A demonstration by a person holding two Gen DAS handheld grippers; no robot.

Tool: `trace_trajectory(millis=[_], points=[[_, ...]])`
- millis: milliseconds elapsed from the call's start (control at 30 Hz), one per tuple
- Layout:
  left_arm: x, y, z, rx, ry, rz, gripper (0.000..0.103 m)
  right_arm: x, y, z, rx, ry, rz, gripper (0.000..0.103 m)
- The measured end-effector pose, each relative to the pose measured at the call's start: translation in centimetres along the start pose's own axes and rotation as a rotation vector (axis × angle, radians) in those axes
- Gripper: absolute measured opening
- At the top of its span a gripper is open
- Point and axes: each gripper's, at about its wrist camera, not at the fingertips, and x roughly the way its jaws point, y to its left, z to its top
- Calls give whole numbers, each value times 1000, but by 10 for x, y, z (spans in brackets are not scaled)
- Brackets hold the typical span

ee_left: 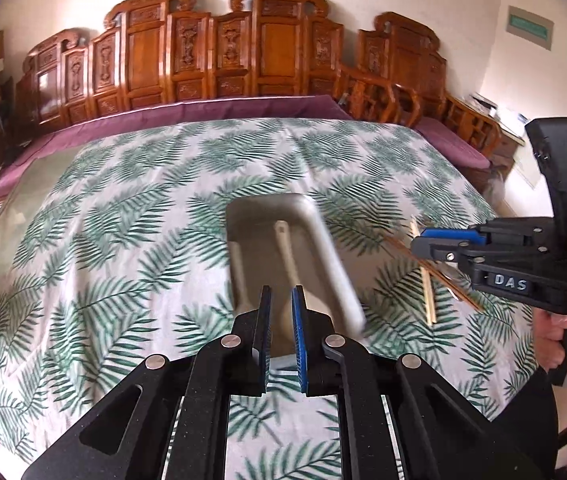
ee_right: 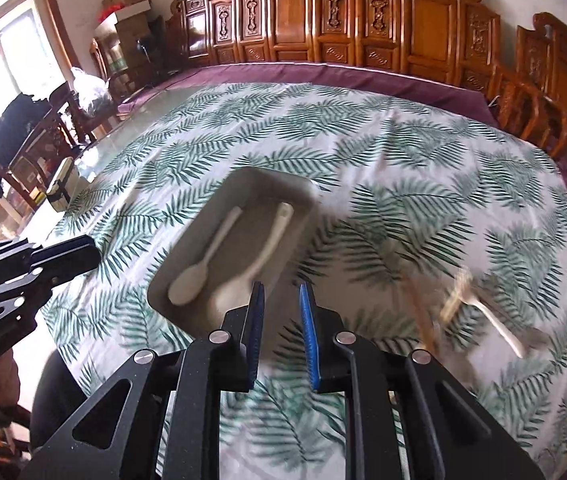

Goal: Organize utensils
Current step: 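Lower the large white spoon into the grey tray and open the right gripper, then move the right gripper to the utensil pile and grasp the beige plastic fork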

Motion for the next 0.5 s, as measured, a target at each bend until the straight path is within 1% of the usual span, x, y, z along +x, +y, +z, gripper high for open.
trace_trajectory(millis=[167, 233, 300, 500], points=[[5, -29, 1, 31, 16, -38, 9, -23, -31, -25, 6, 2, -49, 20], [9, -40, 2, 43, 21, -51, 11, -27, -41, -38, 7, 11, -71, 20], [13, -51, 2, 60, 26, -63, 14, -30, -49, -49, 10, 22, -87, 20], [27, -77, -1, 86, 52, -98, 15, -29, -77, -78, 58, 51, -115, 20]])
